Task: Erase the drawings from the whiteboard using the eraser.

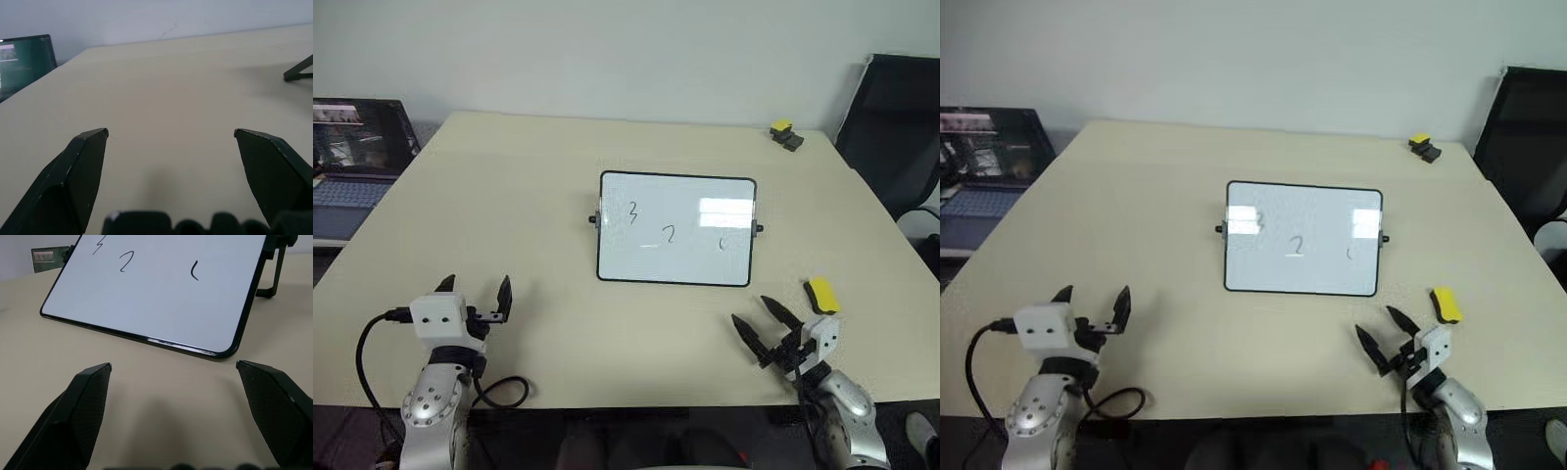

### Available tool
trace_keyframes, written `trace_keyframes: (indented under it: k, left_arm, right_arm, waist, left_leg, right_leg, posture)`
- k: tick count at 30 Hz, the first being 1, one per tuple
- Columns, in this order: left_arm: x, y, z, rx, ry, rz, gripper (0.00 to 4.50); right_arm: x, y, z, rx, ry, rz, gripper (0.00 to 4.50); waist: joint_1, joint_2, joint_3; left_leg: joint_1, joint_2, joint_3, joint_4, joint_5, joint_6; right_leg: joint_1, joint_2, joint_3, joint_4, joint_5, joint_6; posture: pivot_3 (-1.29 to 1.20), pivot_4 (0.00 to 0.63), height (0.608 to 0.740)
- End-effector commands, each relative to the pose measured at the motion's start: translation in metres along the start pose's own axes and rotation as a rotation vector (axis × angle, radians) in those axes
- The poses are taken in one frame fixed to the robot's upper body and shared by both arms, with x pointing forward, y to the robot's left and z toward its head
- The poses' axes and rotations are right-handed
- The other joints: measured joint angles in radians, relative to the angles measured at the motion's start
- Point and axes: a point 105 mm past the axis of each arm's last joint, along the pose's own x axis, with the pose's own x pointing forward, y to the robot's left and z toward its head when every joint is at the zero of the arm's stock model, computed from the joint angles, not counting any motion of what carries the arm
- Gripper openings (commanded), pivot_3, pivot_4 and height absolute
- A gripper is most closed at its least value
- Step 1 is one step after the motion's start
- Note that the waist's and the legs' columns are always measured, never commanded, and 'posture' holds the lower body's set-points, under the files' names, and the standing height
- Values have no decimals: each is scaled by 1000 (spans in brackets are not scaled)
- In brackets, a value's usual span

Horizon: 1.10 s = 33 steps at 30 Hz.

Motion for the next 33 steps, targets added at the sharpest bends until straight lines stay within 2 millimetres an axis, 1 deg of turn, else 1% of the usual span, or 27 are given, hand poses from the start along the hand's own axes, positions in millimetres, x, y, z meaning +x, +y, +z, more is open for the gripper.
trace_keyframes:
  k: [1,4,7,10,13,15,16,18,20,21,22,23,25,27,30,33]
  left_arm:
    - [9,1,16,10,-60,-12,4494]
    - [14,5,16,17,-63,-5,4494]
    - [18,7,25,25,-85,-3,4494]
    - [19,8,28,37,-93,-6,4494]
    - [23,17,29,41,-99,16,4494]
    - [26,15,32,37,-112,20,4494]
    - [29,13,34,35,-123,19,4494]
    - [36,16,39,41,-143,15,4494]
    - [46,21,42,59,-145,11,4494]
    - [48,22,45,70,-147,8,4494]
    - [53,23,54,80,-172,-25,4494]
    - [56,24,63,95,-195,-50,4494]
    - [61,31,71,91,-209,-54,4494]
    - [63,33,73,81,-210,-53,4494]
    - [64,25,74,80,-211,-117,4494]
    - [64,15,77,62,-213,-191,4494]
  right_arm:
    - [-13,2,-44,99,130,-54,4466]
    - [-7,3,-44,91,110,-64,4466]
    - [-5,3,-40,86,97,-56,4466]
    - [-8,0,-35,77,95,-50,4466]
    - [-12,-6,-28,56,89,-56,4466]
    - [-14,-14,-23,48,83,-70,4466]
    - [-16,-19,-19,36,76,-78,4466]
    - [-12,-15,-2,2,32,-80,4466]
    - [-9,-7,16,-17,-7,-99,4466]
    - [-10,-7,22,-21,-12,-109,4466]
    - [-8,-2,30,-21,-20,-103,4466]
    - [-7,0,36,-22,-21,-86,4466]
    - [-4,3,44,-26,-14,-65,4466]
    - [-2,1,50,-29,-10,-69,4466]
    - [3,6,63,-38,-25,-58,4466]
    - [7,5,78,-57,-42,-61,4466]
  waist:
    - [0,-3,-2]
    - [-2,-5,-3]
    - [-3,-5,-4]
    - [-4,-7,-4]
    - [-3,-7,-4]
    - [-3,-7,-4]
    - [-2,-7,-4]
    - [9,-6,-4]
    - [20,0,-7]
    - [23,1,-7]
    - [24,3,-6]
    - [24,7,-3]
    - [24,13,0]
    - [23,18,2]
    - [21,23,5]
    - [22,23,5]
  left_leg:
    - [0,1,1,0,0,0]
    - [2,3,3,0,0,0]
    - [4,4,5,-1,0,0]
    - [5,5,6,-1,0,0]
    - [4,5,8,-1,0,0]
    - [3,5,11,-3,-1,1]
    - [3,5,12,-4,-1,1]
    - [1,5,13,-8,-1,2]
    - [-6,4,14,-10,-1,2]
    - [-12,4,14,-10,0,3]
    - [-16,4,15,-11,3,8]
    - [-18,4,16,-13,3,7]
    - [-25,4,17,-16,3,7]
    - [-30,5,19,-16,4,5]
    - [-29,3,22,-16,4,1]
    - [-29,3,22,-15,4,0]
  right_leg:
    - [0,0,0,-2,2,-1]
    - [0,-1,1,-3,4,-4]
    - [0,-2,1,-3,4,-4]
    - [0,-2,1,-3,5,-5]
    - [-2,-3,2,-3,5,-5]
    - [-4,-4,2,-4,5,-5]
    - [-5,-5,3,-5,5,-5]
    - [-5,-6,2,-11,5,-4]
    - [-11,-7,1,-12,6,-3]
    - [-18,-7,1,-11,9,2]
    - [-19,-6,1,-10,11,6]
    - [-21,-6,1,-10,11,6]
    - [-29,-4,1,-11,10,7]
    - [-35,-1,4,-10,10,7]
    - [-36,1,8,-11,8,11]
    - [-36,2,8,-11,8,11]
  posture:
    - [0,150,740]
    - [0,150,740]
    - [0,150,740]
    - [0,150,740]
    - [0,150,740]
    - [0,150,740]
    - [0,150,740]
    - [0,150,740]
    - [0,150,740]
    - [0,150,740]
    - [0,150,740]
    - [0,150,740]
    - [0,150,740]
    - [0,150,740]
    - [0,150,740]
    - [0,150,740]
